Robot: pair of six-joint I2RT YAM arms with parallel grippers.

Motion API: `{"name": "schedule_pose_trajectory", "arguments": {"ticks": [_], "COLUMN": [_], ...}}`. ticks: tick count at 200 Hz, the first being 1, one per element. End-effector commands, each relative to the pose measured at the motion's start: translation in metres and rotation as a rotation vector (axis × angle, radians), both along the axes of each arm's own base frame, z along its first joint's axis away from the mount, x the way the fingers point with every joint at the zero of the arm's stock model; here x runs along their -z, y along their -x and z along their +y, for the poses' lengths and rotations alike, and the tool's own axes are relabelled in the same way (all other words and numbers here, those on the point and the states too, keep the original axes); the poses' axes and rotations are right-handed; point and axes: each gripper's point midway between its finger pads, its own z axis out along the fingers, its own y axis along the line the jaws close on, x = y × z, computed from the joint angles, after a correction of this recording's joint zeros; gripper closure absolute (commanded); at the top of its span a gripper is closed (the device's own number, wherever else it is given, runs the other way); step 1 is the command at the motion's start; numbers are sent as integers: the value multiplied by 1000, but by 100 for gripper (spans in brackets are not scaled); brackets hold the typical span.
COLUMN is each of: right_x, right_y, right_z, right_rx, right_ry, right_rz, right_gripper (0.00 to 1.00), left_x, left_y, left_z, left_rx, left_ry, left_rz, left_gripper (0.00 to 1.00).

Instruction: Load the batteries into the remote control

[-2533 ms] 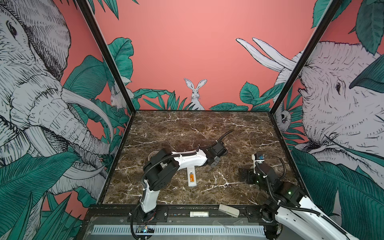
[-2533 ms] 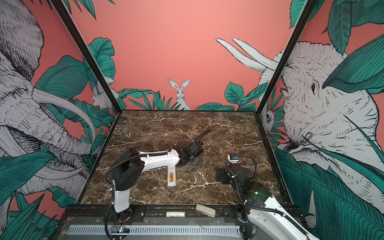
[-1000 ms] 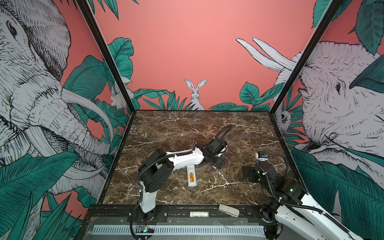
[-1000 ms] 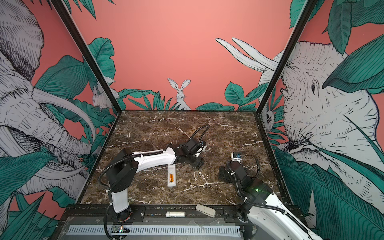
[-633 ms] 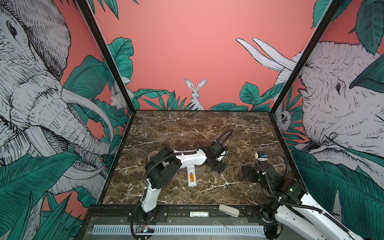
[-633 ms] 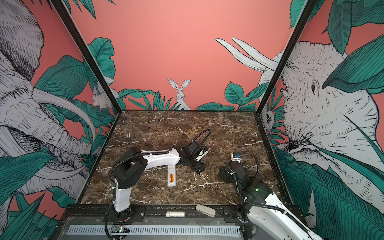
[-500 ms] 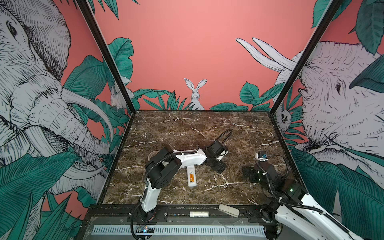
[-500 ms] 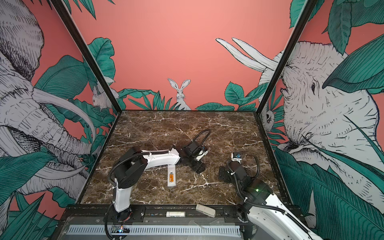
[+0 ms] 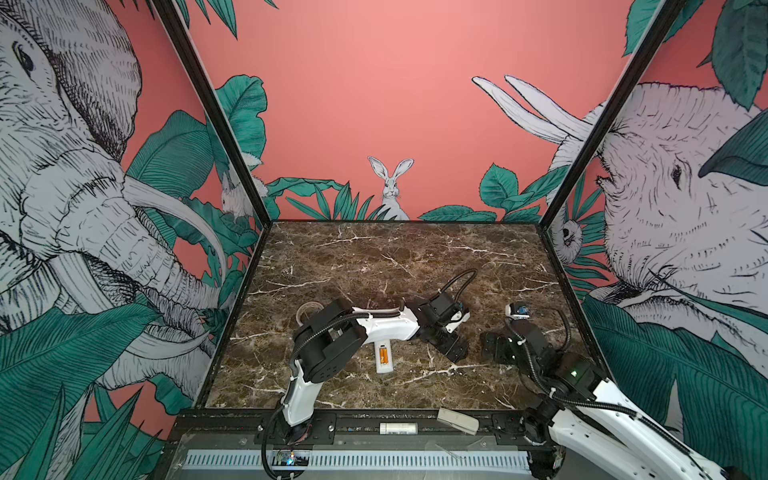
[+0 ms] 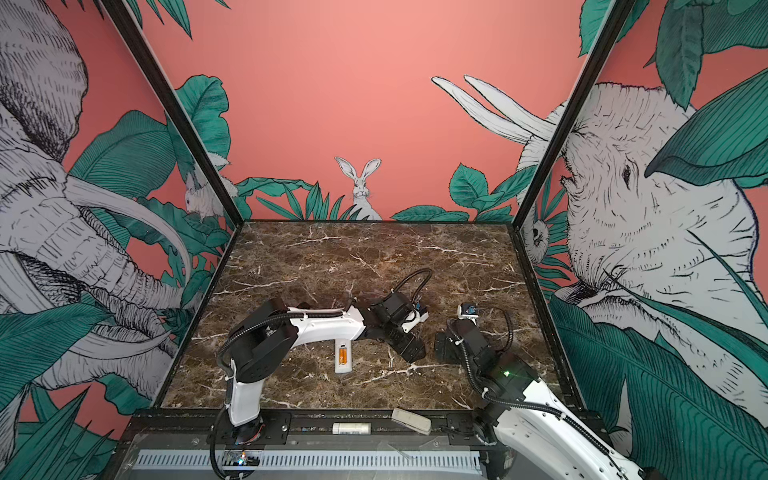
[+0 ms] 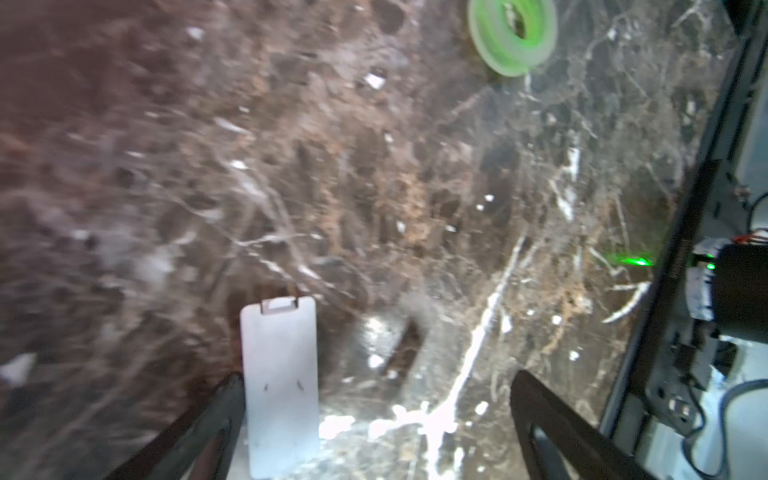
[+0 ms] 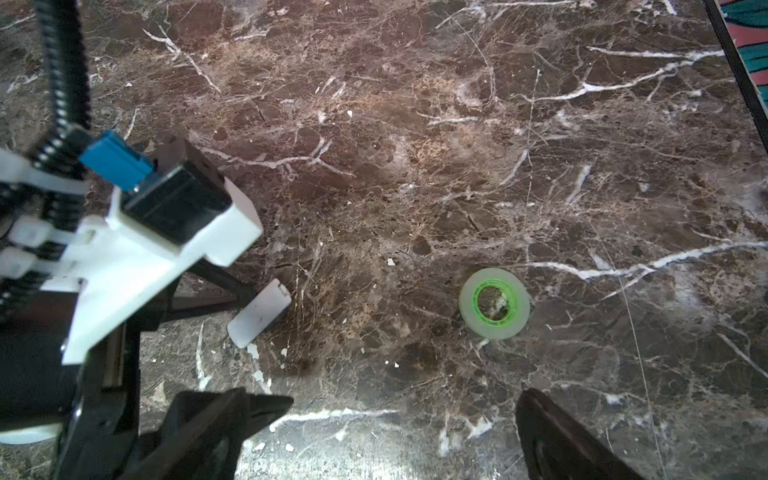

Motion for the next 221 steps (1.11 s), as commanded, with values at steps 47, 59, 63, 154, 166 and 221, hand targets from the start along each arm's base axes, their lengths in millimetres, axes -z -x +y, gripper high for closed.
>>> {"name": "schedule_pose_trajectory", "arguments": {"ticks": [47,59,63,154,166,221], "right_x": [17,26,29,92,98,112], "right_y": [-3,-3,-3,-19,-23,-45], "right_z": [7,14,17,95,105,157], "right_rx": [13,5,2,-90,-104,-178], "right_ry": [0,-19,-28,-194,-189,-186], "right_rz": [64,97,108,294,311,337], "right_gripper": [1,2,2,2,2,3], "left_x": [-47,-55,-59,-82,-81,-82], "left_y": [-17,-30,-33,-91,-93,-87], "left_z": [35,50,55,192,202,220], "left_rx": [-120,-151,-159,-422,-445,-492], "left_ry": [66,52,50,-86,-77,-42], "left_rz": [-1,-41,-51,-99,-82,-61], "left_gripper": [1,1,1,1,1,1]}}
